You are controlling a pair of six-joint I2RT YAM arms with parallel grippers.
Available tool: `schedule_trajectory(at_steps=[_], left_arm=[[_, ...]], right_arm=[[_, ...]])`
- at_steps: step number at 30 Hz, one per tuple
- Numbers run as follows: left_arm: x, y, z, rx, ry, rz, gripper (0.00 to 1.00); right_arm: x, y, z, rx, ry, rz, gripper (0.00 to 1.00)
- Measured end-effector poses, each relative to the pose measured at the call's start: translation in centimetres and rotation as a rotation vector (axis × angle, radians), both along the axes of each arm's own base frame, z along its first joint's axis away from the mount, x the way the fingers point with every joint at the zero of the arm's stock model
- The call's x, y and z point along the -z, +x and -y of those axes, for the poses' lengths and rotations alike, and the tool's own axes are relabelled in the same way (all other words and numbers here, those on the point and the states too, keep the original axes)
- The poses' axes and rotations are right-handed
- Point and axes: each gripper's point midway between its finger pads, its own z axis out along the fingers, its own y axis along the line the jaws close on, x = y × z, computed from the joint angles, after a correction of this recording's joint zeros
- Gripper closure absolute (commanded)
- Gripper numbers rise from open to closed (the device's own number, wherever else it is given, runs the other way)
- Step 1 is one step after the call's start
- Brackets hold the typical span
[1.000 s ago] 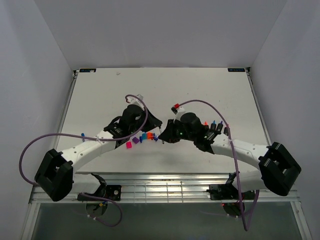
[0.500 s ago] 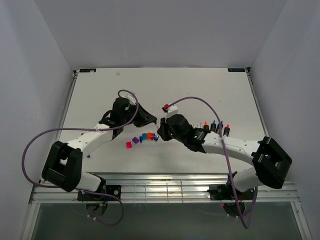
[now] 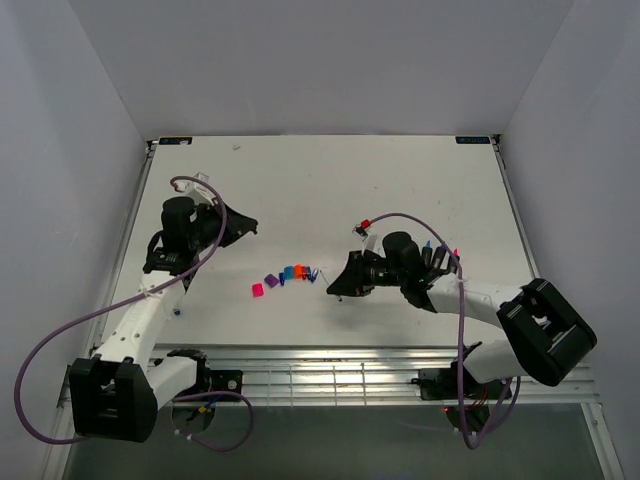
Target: Open the pen caps
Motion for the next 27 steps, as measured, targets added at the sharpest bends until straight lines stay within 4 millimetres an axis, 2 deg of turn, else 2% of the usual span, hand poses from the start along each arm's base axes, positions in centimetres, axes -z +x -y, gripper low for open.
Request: schedule_trajectory(at_steps=[3,6,9,11,13,18,23,27], left_arm=[[3.3,-0.8,-1.6,-0.054,0.099,-0.110,1.00],[7.1,-2.5,-2.8,-0.092,0.161,-0.215,1.00],[11.0,-4.7,-3.2,-0.099,0.182,-0.329,1.00],[13.7,-6.6,-3.4,-0.102,0.183,-0.417,1.00],[15.5,-8.2,-3.5,-0.112,0.174,-0.491,1.00],[17.1,-9.3,-3.9,-0.161,0.172,-0.581,1.00],[18.8,-9.4,-5.0,-0.215,0.231,-0.689,0.84],[19.7,-9.3,-5.3,-0.222,0.255,-0.740,0.75]], right_arm=[[-0.6,3.0,0.2,0.094,-0.094,0.085,0.92],[-0.5,5.7,1.2,0.193,-0.205,0.153,0.92],[1.1,6.8,2.8,0.254,-0.325,0.165,0.92],[2.7,6.9,3.8,0.272,-0.400,0.155,0.92],[4.1,6.8,4.8,0.282,-0.466,0.141,0.92],[5.8,7.2,6.5,0.310,-0.561,0.143,0.92],[6.7,7.9,7.7,0.333,-0.617,0.152,0.92],[7.4,8.2,8.7,0.346,-0.658,0.151,0.92]])
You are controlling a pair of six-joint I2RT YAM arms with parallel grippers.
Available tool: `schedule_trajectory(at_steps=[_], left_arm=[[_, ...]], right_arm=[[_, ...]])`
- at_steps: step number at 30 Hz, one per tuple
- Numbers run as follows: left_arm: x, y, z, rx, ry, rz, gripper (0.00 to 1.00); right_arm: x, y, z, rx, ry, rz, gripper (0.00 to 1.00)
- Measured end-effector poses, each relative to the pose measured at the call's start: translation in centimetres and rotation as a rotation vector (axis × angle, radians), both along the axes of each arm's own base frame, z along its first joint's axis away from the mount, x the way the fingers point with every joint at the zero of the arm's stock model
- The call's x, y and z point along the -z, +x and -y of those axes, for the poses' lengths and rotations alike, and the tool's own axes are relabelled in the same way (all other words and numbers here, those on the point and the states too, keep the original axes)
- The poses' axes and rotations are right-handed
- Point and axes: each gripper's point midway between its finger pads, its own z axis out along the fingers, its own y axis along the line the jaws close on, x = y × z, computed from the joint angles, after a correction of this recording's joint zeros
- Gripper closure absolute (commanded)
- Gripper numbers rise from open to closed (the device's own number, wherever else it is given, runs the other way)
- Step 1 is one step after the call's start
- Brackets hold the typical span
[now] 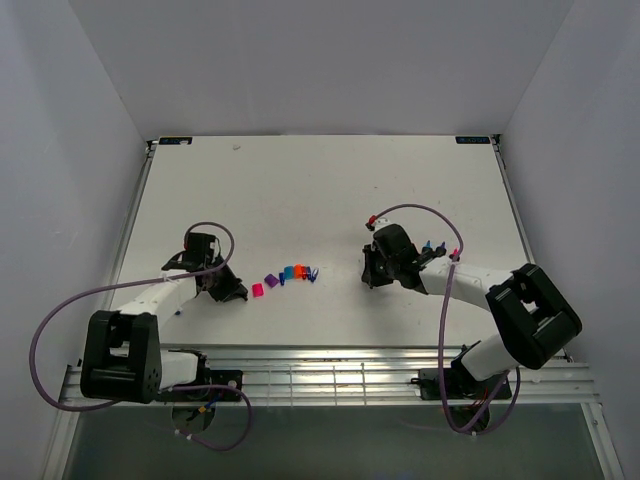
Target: Open the pen caps
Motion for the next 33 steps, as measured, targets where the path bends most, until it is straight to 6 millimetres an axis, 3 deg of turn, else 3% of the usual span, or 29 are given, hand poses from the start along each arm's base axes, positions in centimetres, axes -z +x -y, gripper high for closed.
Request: schedule_trajectory(at_steps=[5,9,19,21,24,28,33], left_arm=[[0.1,0.7,0.7,0.016,-0.033,-0.003,0.70],[0.0,1.2,1.4,0.041,-0.069,0.006,0.58],[-0.4,1.7,1.8,0.063,-0.090,0.034,0.47],[-0.5,1.7,1.9,0.068,-0.095,0.035,0.39],[-0.9,2.0,2.2,0.082,-0.108,0.051,0.20],[-1.7,2.4,2.1,0.094,-0.098,0.074,0.06],[-2.4,2.7,1.8,0.095,-0.089,0.067,0.02]], right_arm=[[0.7,0.2,0.9,0.016,-0.043,-0.004,0.92],[1.0,0.9,1.5,0.034,-0.080,0.000,0.92],[1.0,3.1,2.5,0.075,-0.147,0.025,0.90],[1.0,3.4,2.7,0.080,-0.154,0.027,0.90],[1.0,3.9,3.2,0.091,-0.171,0.031,0.84],[0.9,4.1,3.4,0.086,-0.186,0.041,0.70],[0.9,4.0,3.6,0.073,-0.197,0.040,0.59]])
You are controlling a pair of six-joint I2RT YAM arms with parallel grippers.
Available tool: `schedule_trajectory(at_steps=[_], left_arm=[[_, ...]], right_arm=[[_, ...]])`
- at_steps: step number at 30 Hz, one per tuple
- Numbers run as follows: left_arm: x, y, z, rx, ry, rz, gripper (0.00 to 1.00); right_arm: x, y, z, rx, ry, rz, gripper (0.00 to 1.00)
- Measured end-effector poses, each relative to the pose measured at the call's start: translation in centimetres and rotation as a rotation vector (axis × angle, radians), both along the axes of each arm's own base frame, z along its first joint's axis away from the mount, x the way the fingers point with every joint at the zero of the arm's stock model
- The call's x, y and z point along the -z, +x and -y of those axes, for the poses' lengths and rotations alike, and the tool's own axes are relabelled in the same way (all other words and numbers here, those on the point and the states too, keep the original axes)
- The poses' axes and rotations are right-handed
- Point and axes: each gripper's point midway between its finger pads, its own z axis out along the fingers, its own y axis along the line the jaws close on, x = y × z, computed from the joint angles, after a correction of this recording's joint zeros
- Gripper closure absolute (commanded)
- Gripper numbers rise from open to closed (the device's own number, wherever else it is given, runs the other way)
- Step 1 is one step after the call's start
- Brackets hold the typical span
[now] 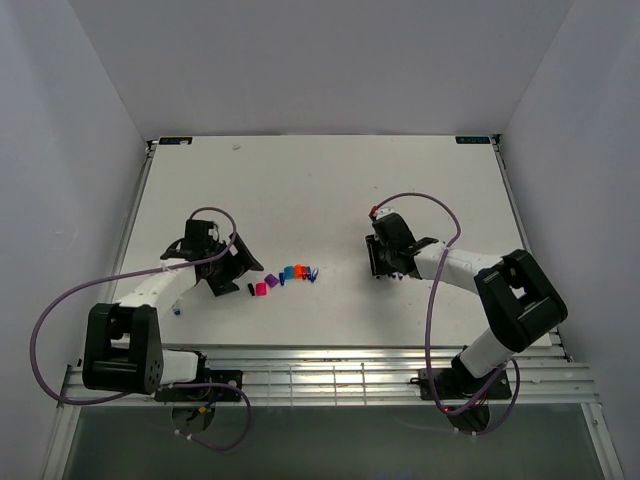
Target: Open the pen caps
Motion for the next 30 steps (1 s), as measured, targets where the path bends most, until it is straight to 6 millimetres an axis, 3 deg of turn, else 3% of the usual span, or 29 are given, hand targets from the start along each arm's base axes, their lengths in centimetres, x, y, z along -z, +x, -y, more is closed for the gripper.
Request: schedule_trajectory(at_steps=[4,7,13,17,21,24,30], left_arm=[[-1.9,1.0,0.0,0.003,0.003,0.032,0.02],[-3.6,1.9,-0.1,0.003,0.014,0.068,0.02],[-7.9,4.7,-2.7,-0.019,0.159,0.165,0.03],[-9.4,6.2,-5.8,-0.020,0.293,0.221,0.04],[-8.3,6.2,-9.5,0.016,0.450,0.196,0.05],[-6.5,5.8,-12.0,0.118,0.586,0.195,0.05],[-2.1,2.8,-13.3,0.300,0.695,0.121,0.04]], right_arm=[[-0.4,-0.1,0.0,-0.008,0.001,0.005,0.57],[-1.9,-0.1,-0.3,-0.020,0.034,0.030,0.56],[-8.4,-1.1,-3.2,-0.112,0.225,0.142,0.56],[-11.3,-4.5,-5.9,-0.247,0.366,0.165,0.55],[-10.9,-8.8,-7.2,-0.355,0.455,0.106,0.55],[-10.4,-10.7,-7.4,-0.401,0.484,0.077,0.55],[-10.4,-12.8,-8.5,-0.491,0.499,0.072,0.54]])
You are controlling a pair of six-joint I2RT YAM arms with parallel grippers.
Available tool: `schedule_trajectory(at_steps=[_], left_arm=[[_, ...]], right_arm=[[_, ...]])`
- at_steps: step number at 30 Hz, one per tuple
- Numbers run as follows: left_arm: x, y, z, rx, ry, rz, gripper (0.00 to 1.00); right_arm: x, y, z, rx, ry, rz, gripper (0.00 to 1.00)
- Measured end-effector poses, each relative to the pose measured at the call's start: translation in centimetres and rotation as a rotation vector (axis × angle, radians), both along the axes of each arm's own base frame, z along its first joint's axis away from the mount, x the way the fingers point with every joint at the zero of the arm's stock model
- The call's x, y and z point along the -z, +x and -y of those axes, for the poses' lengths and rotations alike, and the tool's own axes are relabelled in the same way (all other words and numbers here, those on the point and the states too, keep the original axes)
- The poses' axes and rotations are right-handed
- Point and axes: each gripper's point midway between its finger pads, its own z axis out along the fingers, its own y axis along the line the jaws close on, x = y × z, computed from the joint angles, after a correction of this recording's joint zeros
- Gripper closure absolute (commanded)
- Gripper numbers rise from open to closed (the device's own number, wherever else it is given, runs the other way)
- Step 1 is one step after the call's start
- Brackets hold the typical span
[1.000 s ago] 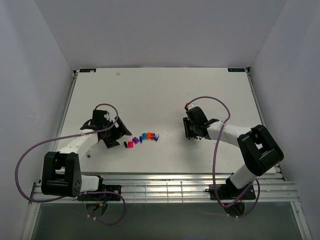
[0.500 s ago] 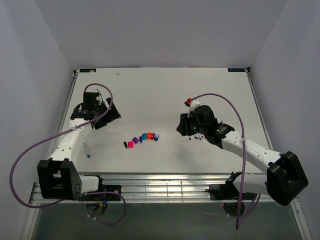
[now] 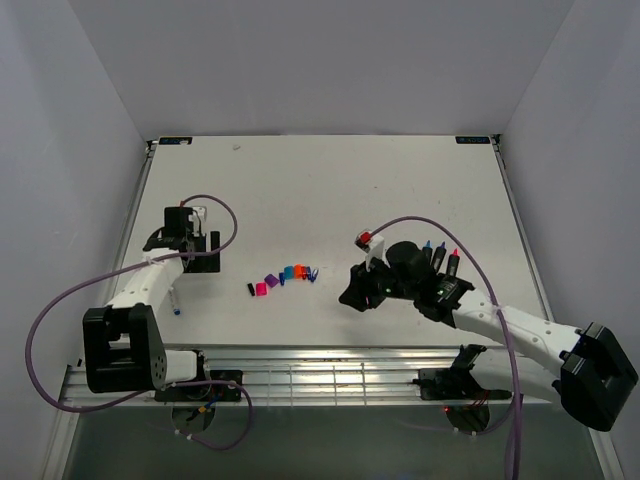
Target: Open the pen caps
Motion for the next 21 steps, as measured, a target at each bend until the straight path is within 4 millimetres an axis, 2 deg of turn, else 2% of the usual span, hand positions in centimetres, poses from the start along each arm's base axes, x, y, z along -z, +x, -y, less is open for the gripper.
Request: schedule_trajectory(at_steps=[4,7,18,21], left_arm=[[1.2,-1.1,-2.1,-0.025,0.043,-0.028,0.05],[1.6,-1.8,-4.0,-0.061,0.072,-0.038,0.09],[2.0,-1.9,-6.6,-0.065,0.088,-0.022,0.09],[2.8,-2.0,-7.1,-0.078,0.066,-0.038,0.11]], right_arm=[[0.0,-3.0,-1.8,-0.118,0.002,0.031,0.54],[0.1,-4.0,-1.9,-0.144,-0.007,0.061,0.53],[-1.2,-4.6,-1.6,-0.149,0.021,0.141,0.52],[-1.3,-4.4,-1.5,-0.140,0.019,0.150,0.52]])
